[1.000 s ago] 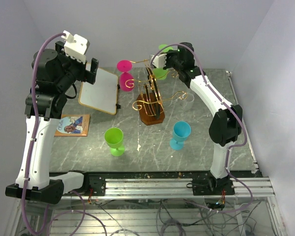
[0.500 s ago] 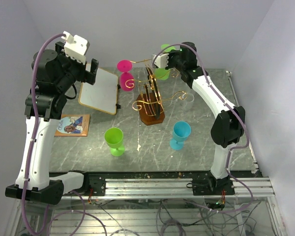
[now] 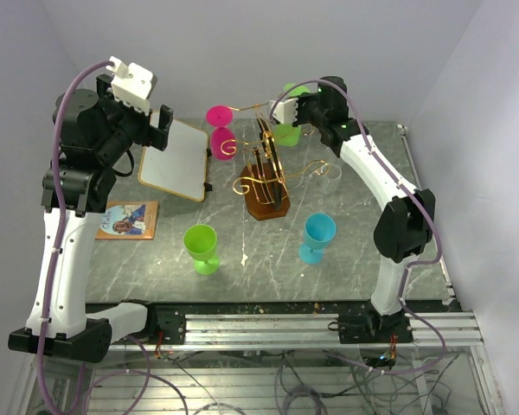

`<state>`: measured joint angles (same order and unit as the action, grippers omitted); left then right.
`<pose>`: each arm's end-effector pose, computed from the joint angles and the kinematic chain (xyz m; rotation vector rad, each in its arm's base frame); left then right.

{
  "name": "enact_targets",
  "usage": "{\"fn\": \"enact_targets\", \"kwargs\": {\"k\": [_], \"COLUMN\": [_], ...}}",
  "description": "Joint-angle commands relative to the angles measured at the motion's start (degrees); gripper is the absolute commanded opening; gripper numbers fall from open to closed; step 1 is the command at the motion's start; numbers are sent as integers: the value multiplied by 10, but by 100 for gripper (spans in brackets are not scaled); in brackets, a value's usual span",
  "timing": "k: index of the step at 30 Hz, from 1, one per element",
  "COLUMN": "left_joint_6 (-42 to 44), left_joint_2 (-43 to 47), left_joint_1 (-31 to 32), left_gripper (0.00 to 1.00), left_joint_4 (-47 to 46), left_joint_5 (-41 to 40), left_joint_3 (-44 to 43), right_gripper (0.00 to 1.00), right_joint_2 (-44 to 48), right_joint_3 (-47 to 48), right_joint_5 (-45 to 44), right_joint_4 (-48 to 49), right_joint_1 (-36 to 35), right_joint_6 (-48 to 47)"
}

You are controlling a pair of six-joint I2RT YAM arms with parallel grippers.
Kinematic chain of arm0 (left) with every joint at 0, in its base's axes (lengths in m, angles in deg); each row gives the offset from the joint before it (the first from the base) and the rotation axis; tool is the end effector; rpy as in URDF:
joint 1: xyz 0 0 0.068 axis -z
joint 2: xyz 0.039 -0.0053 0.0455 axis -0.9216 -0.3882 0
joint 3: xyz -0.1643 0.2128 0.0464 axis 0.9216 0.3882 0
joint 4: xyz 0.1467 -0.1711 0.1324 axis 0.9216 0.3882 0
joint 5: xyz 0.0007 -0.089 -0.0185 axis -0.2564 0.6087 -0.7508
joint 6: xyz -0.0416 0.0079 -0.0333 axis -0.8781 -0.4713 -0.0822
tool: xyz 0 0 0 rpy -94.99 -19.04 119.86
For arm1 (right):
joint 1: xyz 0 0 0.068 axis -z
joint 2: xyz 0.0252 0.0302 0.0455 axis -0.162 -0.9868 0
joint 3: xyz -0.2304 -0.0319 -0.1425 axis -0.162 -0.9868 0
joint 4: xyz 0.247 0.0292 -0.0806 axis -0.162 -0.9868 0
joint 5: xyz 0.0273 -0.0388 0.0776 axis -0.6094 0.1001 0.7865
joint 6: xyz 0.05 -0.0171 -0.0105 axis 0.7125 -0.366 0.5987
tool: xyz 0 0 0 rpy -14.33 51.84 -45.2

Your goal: Place the wine glass upside down on the wine glass rack

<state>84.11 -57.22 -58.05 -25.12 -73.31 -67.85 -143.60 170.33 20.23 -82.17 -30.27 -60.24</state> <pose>0.2098 -0.0397 0.5162 0.4858 1.5947 -0.0463 0.4362 0.1710 0.3631 -1.5493 1.1352 -0.6328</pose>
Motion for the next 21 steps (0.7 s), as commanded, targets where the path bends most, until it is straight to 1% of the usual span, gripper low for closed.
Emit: {"fn": "enact_targets", "kwargs": {"k": [1, 13, 21], "left_joint_6": [1, 3, 3], "left_joint_2": [11, 11, 11], "left_joint_1": [-6, -8, -8], "left_gripper": [98, 98, 99], "left_joint_4": [-17, -17, -18], "left_joint_5": [19, 21, 23], "left_joint_3": [5, 8, 10], "right_gripper": [0, 3, 8], "right_joint_2": [28, 28, 32], "right_joint_3": [-9, -14, -16], "right_joint_5": [7, 15, 20], "right_joint_4": [-9, -32, -42], "right_joint_1": [2, 1, -1], "right_joint_6": [-10, -30, -31]}}
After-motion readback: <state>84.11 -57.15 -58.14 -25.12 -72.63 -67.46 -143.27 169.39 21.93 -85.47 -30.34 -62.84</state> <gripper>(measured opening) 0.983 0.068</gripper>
